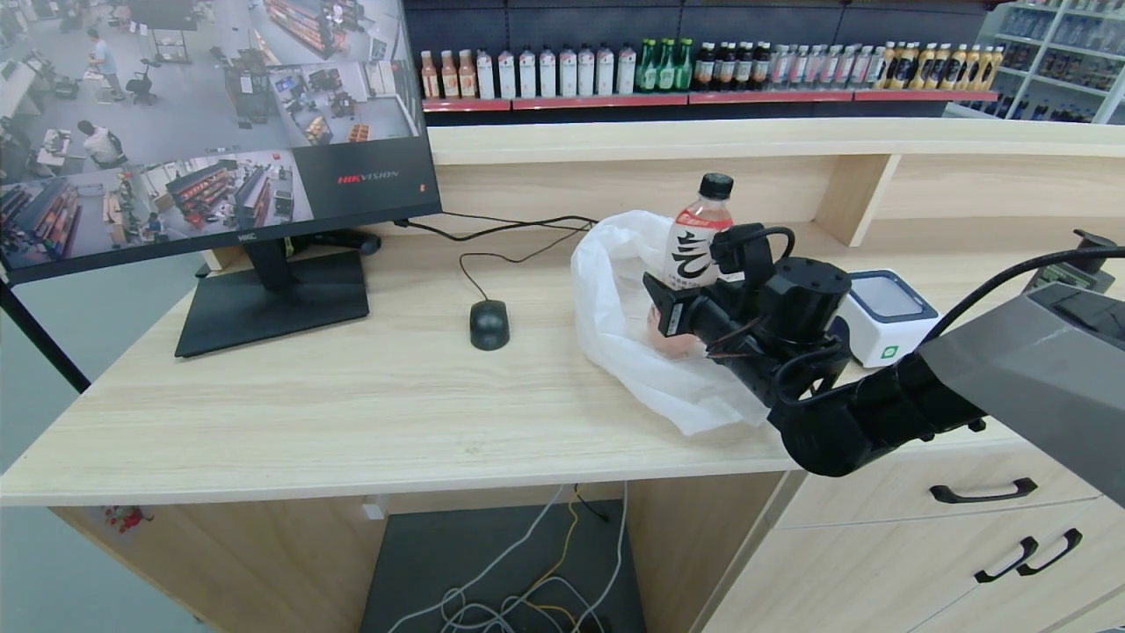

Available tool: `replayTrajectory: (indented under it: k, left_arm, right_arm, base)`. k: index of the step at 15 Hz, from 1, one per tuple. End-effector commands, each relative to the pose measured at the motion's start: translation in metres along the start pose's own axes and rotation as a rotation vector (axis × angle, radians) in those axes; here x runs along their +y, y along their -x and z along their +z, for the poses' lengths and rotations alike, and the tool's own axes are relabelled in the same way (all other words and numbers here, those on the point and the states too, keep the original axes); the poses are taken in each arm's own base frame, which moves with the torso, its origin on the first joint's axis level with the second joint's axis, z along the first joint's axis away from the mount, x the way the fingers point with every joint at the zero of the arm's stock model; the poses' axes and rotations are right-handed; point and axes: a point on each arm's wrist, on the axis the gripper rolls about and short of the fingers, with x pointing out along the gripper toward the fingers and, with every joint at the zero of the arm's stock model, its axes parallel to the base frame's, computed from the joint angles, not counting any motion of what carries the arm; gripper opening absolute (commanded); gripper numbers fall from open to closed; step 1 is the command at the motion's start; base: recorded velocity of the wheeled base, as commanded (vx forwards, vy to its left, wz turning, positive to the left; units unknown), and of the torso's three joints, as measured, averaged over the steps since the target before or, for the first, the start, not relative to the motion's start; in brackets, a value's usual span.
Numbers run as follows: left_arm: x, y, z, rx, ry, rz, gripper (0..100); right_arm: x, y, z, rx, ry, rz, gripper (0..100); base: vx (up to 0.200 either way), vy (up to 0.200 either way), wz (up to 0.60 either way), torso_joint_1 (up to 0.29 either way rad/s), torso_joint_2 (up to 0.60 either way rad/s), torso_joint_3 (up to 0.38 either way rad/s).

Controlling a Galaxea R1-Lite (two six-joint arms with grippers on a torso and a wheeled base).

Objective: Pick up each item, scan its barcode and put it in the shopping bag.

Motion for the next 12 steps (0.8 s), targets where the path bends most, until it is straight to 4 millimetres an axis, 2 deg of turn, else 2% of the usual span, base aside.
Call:
replayTrajectory:
  k: [1,12]
  left_arm:
    - [0.0,0.0,0.0,0.0,0.0,0.001,100]
    - [0.0,0.0,0.0,0.0,0.0,0.001,100]
  right_arm:
    - [0.002,0.0,-0.004,0.012,0.003,0.004,0]
    - [0.002,-0.003,-0.015,0.029,0.005,0.002,0]
  base:
    - [0.0,0.0,0.0,0.0,0.0,0.0]
    - [0.0,0.0,0.0,0.0,0.0,0.0]
